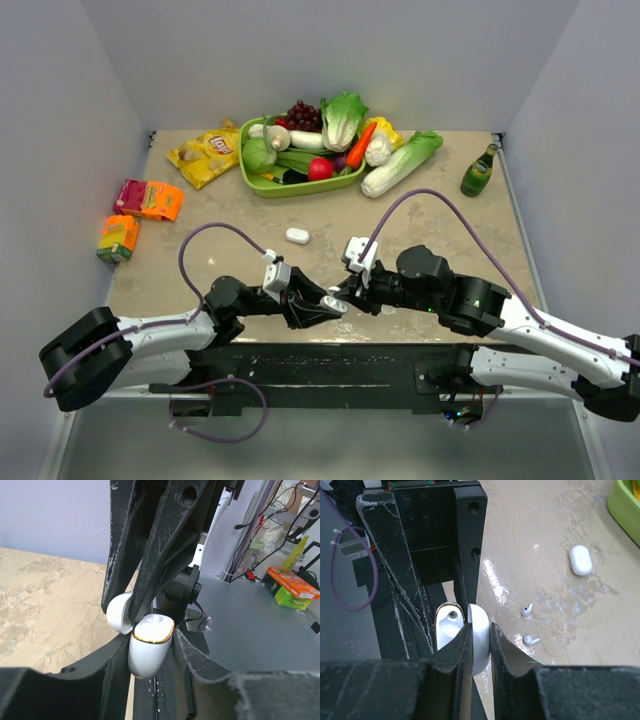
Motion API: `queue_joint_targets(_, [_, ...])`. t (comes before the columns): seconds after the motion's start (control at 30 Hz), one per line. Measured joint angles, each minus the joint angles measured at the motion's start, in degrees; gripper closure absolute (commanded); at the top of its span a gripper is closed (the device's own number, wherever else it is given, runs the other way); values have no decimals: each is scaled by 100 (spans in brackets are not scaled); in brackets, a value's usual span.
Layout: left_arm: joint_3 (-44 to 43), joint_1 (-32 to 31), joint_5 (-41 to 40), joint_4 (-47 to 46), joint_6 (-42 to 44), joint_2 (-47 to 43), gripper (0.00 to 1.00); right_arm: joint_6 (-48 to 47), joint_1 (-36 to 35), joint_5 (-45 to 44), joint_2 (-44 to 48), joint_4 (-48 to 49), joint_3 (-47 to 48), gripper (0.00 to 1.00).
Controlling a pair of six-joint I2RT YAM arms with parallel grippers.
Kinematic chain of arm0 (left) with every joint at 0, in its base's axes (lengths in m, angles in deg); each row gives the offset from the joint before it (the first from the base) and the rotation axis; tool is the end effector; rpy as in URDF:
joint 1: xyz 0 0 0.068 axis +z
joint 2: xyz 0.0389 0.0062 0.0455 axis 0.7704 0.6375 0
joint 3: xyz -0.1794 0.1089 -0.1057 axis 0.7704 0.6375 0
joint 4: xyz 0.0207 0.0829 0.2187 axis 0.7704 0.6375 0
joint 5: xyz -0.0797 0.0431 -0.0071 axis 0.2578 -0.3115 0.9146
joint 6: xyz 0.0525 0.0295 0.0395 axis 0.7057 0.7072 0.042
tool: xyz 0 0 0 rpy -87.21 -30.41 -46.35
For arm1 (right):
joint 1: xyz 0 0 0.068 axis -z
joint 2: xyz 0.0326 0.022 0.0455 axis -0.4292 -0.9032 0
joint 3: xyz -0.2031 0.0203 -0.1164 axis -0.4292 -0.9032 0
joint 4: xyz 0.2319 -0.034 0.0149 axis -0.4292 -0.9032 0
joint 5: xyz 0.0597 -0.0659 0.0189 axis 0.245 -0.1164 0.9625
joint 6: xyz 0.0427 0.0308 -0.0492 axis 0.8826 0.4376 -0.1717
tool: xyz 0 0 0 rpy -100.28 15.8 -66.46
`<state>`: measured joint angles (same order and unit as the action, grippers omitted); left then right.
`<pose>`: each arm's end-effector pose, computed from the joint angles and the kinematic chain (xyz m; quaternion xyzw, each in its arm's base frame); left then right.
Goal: Insert the wireless bluetooth earbuds into the charging case
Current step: Open the charging case, then pick up the earbud from the center of the board.
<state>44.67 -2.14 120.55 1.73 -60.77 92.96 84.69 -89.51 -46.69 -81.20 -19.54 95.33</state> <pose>0.1095 -0.2011 0.2247 0.3792 0.4900 -0.6227 0.4778 0.0896 0.1940 0.3066 -0.4637 0.6819 0.3180 0.4679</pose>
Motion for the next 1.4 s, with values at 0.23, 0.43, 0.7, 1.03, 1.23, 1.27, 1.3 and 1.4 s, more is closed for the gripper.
queue_joint_targets(0.23, [0,2,35,-94,-63,28,97,-4,2,2,13,0,0,100])
queue_joint_targets(0.43, [35,2,35,-356,-125,170,100,50,2,-11,26,4,-7,74])
queue_joint_targets(0.7, [282,2,-136,-579,-157,396,100,859,-2,-522,310,413,-175,48])
queue_joint_targets(1.03, [909,2,-1019,-546,-2,-468,100,2157,87,-2564,1093,1123,-863,52])
queue_joint_targets(1.23, [1187,-4,-1738,-555,179,-1803,100,2892,232,-2959,164,1342,-1926,57])
queue_joint_targets(1.27, [1187,-4,-1810,-560,199,-1910,100,2946,234,-2907,-122,1397,-2015,58])
queue_joint_targets(1.3, [1187,-4,-1908,-564,203,-2048,100,2988,234,-2844,-398,1445,-2065,61])
queue_joint_targets(1.4, [1187,-9,-2070,-562,205,-2194,100,3034,234,-2675,-1115,1738,-2081,62])
